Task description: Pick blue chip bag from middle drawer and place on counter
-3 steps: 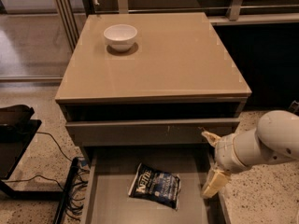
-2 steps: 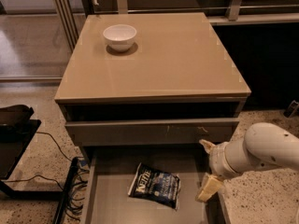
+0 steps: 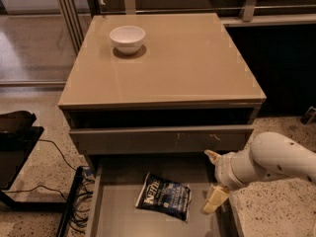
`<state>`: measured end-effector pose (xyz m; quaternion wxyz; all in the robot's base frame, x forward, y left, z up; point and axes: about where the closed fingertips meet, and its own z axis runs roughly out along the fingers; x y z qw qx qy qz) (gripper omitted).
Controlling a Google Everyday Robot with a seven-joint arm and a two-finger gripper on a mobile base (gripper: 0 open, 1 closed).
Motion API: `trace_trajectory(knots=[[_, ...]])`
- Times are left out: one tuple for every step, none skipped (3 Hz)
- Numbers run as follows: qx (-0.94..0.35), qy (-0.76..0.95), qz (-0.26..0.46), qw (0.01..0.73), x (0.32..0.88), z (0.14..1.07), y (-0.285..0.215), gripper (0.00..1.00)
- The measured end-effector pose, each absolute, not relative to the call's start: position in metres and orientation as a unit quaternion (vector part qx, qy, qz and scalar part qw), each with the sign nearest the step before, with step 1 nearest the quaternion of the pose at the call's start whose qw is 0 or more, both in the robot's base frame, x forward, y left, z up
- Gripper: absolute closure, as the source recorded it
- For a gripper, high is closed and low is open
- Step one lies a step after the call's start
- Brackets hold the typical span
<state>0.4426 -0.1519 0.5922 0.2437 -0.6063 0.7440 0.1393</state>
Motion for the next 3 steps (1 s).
trace_trajectory(knots=[[-0.596, 0.745, 0.165, 0.249, 0.452, 0.557, -0.135, 0.0], [-0.58, 0.751, 0.192, 0.253, 0.457, 0.514, -0.125, 0.0], [-0.57, 0.749, 0.216, 0.259, 0.457, 0.48, -0.112, 0.0]])
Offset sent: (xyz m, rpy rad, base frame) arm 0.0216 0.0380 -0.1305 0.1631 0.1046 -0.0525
